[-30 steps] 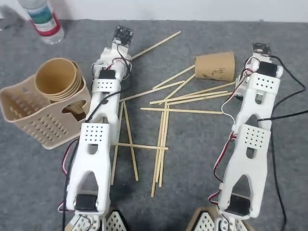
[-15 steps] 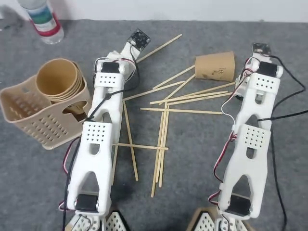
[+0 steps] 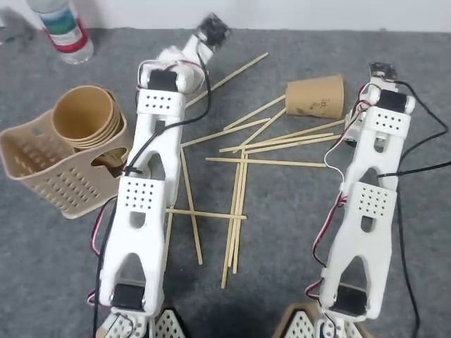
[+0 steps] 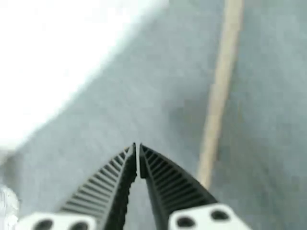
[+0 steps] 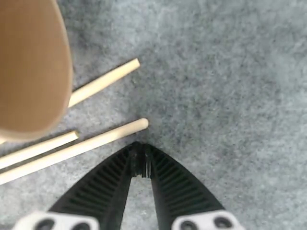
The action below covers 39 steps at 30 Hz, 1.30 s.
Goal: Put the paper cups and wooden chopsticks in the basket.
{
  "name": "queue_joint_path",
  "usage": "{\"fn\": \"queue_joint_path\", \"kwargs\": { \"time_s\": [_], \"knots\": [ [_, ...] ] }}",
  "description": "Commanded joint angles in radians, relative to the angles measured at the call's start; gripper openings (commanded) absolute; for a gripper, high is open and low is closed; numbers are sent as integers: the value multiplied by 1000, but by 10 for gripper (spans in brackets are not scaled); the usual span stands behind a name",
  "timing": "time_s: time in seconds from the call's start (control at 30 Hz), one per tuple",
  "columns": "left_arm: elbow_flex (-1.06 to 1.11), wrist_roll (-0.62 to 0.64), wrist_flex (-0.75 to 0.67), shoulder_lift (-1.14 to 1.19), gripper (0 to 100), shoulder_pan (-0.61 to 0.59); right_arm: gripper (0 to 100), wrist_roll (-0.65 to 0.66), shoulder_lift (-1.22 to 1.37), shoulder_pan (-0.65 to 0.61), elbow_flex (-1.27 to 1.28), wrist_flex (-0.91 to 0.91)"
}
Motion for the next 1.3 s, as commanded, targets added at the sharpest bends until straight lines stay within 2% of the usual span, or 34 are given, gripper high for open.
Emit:
{"fn": "queue_joint_path", "kwargs": {
  "time_s": [0.0, 0.13, 0.23, 0.3, 0.5, 0.73, 0.87, 0.97, 1.03, 1.13, 1.2, 1.27],
  "knots": [
    [-19, 63, -282, 104, 13, -2, 8, -2, -10, -16, -32, 45],
    [-28, 63, -325, 207, 13, -9, 8, -2, -10, -16, -32, 45],
    [-30, 63, -253, 215, 14, -21, 8, -2, -10, -24, -32, 45],
    [-30, 43, -180, 210, 14, -23, 8, -2, -10, -27, -32, 45],
    [-42, -124, 60, 207, 13, 0, 8, -2, -10, -27, -32, 45],
    [-231, -219, 407, 169, 12, 74, 8, -2, -10, -25, -32, 45],
    [-323, -387, 641, 133, 12, 118, 8, -2, -10, -24, -32, 45],
    [-291, -410, 629, 55, 12, 98, 8, -2, -10, -22, -32, 45],
    [-294, -408, 562, 26, 12, 81, 8, -2, -12, -22, -32, 45],
    [-289, -358, 273, 58, 12, 44, 8, -2, -12, -24, -34, 45],
    [-263, -215, 83, 118, 12, 32, 8, -2, -12, -25, -34, 45],
    [-240, -110, -44, 189, 14, 34, 8, -2, -12, -25, -34, 45]
  ]
}}
